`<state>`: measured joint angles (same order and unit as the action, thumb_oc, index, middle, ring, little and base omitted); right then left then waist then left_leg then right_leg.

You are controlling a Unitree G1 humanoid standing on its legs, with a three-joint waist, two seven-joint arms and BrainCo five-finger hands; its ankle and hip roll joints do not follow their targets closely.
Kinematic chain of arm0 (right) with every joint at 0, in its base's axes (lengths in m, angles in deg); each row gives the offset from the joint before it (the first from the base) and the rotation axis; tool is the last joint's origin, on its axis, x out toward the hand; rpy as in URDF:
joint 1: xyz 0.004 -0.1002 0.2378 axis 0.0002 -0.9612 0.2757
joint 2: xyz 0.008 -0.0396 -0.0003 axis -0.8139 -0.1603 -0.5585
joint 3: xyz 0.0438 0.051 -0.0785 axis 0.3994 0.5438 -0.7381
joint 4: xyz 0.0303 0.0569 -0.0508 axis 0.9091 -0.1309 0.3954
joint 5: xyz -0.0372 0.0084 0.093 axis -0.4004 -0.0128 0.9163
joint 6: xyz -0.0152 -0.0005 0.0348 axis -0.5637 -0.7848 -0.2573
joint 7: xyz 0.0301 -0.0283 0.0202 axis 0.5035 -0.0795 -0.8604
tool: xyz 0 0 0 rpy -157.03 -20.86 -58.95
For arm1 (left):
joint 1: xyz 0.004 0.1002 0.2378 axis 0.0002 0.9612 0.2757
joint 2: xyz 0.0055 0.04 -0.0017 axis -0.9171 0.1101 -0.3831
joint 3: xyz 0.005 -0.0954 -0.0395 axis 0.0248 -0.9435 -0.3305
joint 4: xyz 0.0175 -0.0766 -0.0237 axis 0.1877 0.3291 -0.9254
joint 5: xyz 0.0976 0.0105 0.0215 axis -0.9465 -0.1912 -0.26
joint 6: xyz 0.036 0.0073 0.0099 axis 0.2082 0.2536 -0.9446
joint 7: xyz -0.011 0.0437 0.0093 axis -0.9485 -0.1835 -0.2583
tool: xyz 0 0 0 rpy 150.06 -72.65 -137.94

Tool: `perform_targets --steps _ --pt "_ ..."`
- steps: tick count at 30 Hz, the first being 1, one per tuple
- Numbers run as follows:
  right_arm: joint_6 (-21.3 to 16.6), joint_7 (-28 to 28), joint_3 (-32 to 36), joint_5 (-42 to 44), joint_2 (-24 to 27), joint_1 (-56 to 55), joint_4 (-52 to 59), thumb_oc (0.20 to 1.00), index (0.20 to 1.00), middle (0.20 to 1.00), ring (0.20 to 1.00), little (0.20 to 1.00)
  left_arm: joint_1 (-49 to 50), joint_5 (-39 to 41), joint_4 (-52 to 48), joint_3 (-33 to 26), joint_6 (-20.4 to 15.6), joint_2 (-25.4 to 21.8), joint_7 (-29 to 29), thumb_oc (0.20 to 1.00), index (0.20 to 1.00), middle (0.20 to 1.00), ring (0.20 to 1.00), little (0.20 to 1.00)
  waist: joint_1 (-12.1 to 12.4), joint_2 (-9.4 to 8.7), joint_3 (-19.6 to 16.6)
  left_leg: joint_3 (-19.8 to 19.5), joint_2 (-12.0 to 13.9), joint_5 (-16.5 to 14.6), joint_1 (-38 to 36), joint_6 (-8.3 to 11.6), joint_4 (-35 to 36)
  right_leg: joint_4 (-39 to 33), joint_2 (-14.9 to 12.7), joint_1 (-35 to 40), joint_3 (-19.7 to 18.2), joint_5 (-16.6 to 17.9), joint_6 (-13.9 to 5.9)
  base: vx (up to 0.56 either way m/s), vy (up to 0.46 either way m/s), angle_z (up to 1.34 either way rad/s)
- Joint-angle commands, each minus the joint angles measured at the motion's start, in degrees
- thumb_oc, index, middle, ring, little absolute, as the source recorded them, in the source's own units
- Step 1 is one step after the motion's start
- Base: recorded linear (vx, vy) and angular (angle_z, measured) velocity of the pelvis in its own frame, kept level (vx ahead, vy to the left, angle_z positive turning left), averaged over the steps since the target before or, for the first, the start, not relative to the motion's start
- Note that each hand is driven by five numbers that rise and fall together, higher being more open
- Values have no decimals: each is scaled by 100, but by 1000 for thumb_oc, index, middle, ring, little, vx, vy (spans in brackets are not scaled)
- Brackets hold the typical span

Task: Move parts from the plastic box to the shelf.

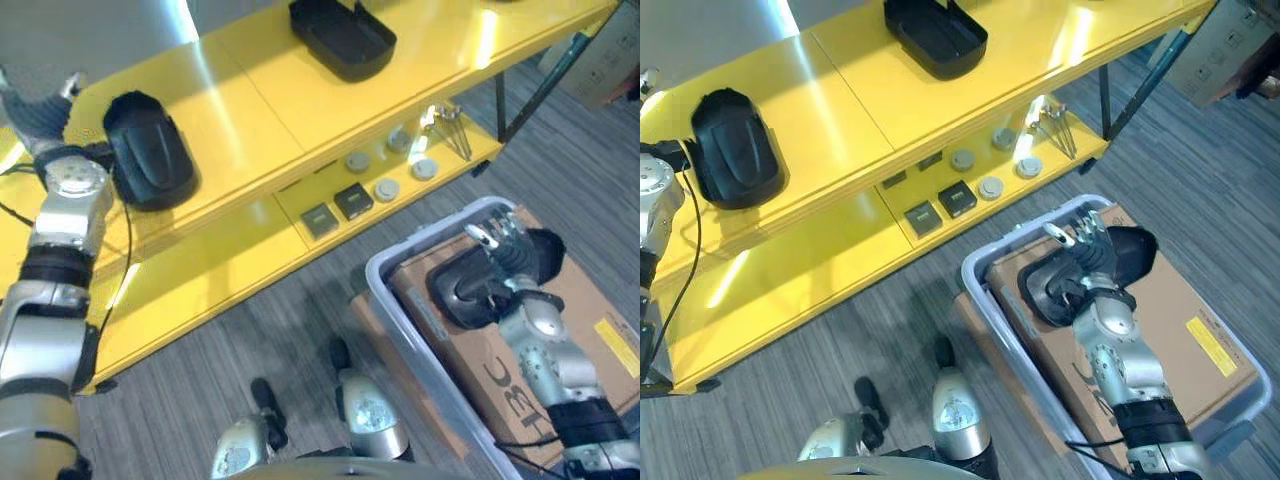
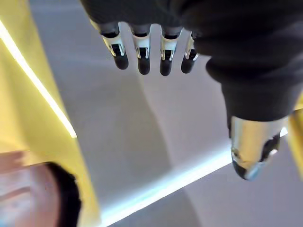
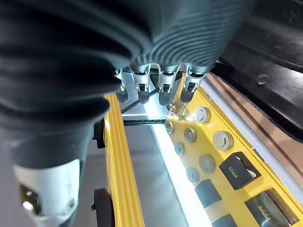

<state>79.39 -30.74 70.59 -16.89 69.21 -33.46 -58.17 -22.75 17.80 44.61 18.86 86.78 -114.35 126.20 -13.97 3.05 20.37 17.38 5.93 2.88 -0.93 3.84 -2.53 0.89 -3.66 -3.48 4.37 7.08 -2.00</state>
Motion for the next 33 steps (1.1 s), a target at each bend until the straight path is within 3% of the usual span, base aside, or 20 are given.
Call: perform_targets --steps 1,3,8,9,10,11,14,15,16,18,26,33 --pt "-278 114 263 -338 -174 -112 473 1000 1000 1000 1000 1000 501 -394 -936 -364 -452 -489 -644 1000 1000 1000 1000 1000 232 -111 -430 -129 112 -186 146 61 -334 286 -278 113 225 -607 -480 49 -15 6" --pt "-240 65 422 -520 -479 -350 616 1000 1000 1000 1000 1000 1511 -430 -2522 -745 -252 -301 -1296 1000 1000 1000 1000 1000 432 -120 -543 -234 83 -171 66 66 -229 174 -285 235 326 -575 -520 42 -37 13" --pt "-230 -104 657 -635 -873 -994 1133 1000 1000 1000 1000 1000 3564 -587 -4590 -1082 -283 658 -2192 1000 1000 1000 1000 1000 754 -233 -626 -474 34 -212 -18 28 -159 33 -275 432 464 -543 -588 16 -67 20" --pt "-230 -117 734 -590 -912 -1200 1283 1000 1000 1000 1000 1000 4120 -451 -4884 -1077 -349 943 -2585 777 777 777 777 777 835 -279 -636 -518 29 -226 -33 15 -141 1 -267 470 487 -540 -603 -26 -49 24" --pt "-241 -127 740 -565 -918 -1267 1328 1000 1000 1000 1000 1000 4278 -480 -4945 -1054 -408 1017 -2680 711 711 711 711 711 854 -290 -645 -523 32 -226 -41 13 -129 -13 -263 484 497 -539 -607 -18 -47 23" --pt "-262 -114 764 -534 -918 -1362 1373 1000 1000 1000 1000 1000 4483 -547 -5023 -1040 -533 1097 -2778 583 583 583 583 583 880 -307 -658 -530 34 -227 -55 9 -110 -36 -258 505 509 -535 -611 -10 -27 17" --pt "-371 -84 790 -411 -873 -1541 1382 1000 1000 1000 1000 1000 4897 -250 -5135 -949 -550 1241 -2986 558 558 558 558 558 945 -344 -667 -529 34 -223 -92 7 -53 -124 -252 564 536 -508 -630 -17 -13 11" --pt "-463 -86 739 -397 -855 -1596 1333 1000 1000 1000 1000 1000 5051 -130 -5077 -867 -604 1294 -3019 482 482 482 482 482 976 -353 -675 -519 38 -206 -113 21 -9 -179 -254 591 555 -482 -649 -24 -6 10" --pt "-503 -100 712 -400 -860 -1614 1311 1000 1000 1000 1000 1000 5119 -62 -5023 -830 -611 1306 -3038 460 460 460 460 460 991 -363 -679 -514 33 -202 -122 21 15 -212 -251 604 556 -465 -658 -19 -5 11" --pt "-575 -150 606 -425 -869 -1630 1253 1000 1000 1000 1000 1000 5184 16 -4874 -702 -597 1310 -3120 200 200 200 200 200 1013 -385 -691 -500 31 -199 -138 29 52 -263 -248 626 564 -441 -674 -6 -4 3" --pt "-734 -391 103 -357 -738 -1369 949 1000 1000 1000 1000 1000 4682 -20 -4306 272 -1140 1343 -3196 200 200 200 200 200 935 -476 -693 -359 73 -203 -182 5 113 -348 -200 614 460 -375 -682 -5 -20 -5" --pt "-693 -526 -232 -447 -756 -1152 835 1000 1000 1000 1000 1000 4006 44 -4072 833 -1103 1516 -2760 200 200 200 200 200 797 -513 -692 -216 147 -192 -207 21 101 -304 -162 563 356 -368 -694 10 -22 -5"
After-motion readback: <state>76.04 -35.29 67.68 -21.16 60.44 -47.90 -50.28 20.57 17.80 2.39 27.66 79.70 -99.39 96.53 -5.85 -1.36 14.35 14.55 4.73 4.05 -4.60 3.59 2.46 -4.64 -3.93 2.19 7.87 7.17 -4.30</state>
